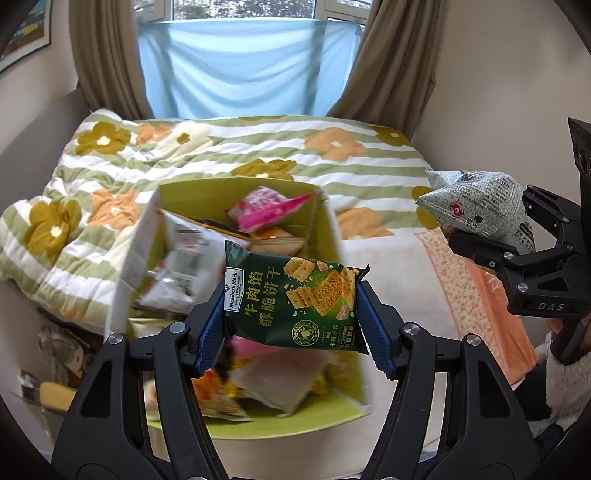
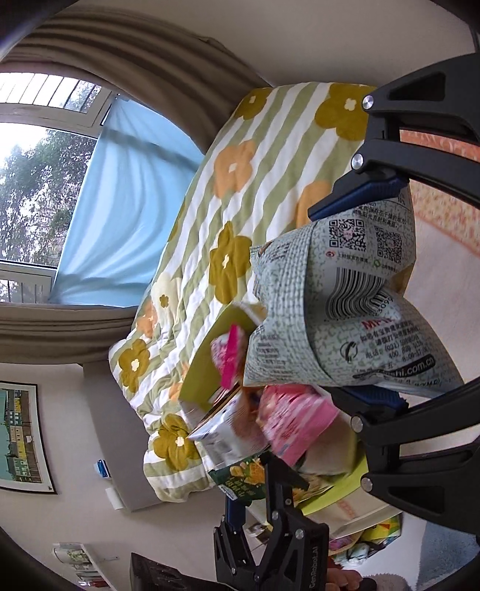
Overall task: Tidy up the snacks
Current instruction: 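Carry both packets over the cardboard box and open both tools to drop them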
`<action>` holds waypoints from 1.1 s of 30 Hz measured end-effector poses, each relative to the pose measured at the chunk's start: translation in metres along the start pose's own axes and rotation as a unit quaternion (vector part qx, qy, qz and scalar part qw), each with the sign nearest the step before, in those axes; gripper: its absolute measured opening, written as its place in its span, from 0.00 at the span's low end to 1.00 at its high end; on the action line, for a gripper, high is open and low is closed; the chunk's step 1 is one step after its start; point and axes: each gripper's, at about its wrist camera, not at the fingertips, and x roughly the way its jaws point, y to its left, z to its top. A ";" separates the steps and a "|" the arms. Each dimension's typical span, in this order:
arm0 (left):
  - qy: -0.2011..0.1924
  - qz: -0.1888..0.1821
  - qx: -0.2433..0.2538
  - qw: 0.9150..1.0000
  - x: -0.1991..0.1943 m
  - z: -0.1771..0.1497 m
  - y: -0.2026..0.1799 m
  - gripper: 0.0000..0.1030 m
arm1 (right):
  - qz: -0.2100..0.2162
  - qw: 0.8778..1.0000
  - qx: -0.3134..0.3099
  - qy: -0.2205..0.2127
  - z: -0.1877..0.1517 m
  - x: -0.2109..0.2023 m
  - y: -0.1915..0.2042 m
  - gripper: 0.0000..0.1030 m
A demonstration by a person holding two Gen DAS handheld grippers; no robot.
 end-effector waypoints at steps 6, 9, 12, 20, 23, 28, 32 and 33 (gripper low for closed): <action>0.022 -0.015 0.028 0.999 0.006 -0.005 0.055 0.61 | -0.011 1.000 0.026 0.007 0.022 0.016 0.044 0.71; 0.034 -0.030 0.045 0.998 0.011 -0.009 0.071 0.61 | -0.018 0.999 0.047 0.014 0.027 0.020 0.063 0.71; 0.049 -0.042 0.067 0.996 0.017 -0.012 0.079 0.61 | -0.030 0.997 0.072 0.028 0.028 0.025 0.075 0.71; 0.067 -0.064 0.098 0.991 0.032 -0.015 0.077 0.82 | -0.035 0.992 0.110 0.050 0.033 0.037 0.087 0.71; 0.059 -0.063 0.098 0.991 0.031 -0.016 0.076 0.92 | -0.033 0.992 0.110 0.051 0.035 0.040 0.087 0.71; 0.056 -0.047 0.083 0.994 0.031 -0.013 0.079 0.92 | -0.021 0.993 0.104 0.058 0.045 0.057 0.083 0.72; 0.052 -0.043 0.074 0.995 0.031 -0.009 0.085 0.92 | -0.007 0.992 0.112 0.057 0.056 0.070 0.079 0.72; 0.050 -0.041 0.072 0.995 0.031 -0.007 0.087 0.92 | -0.003 0.992 0.113 0.057 0.059 0.073 0.078 0.73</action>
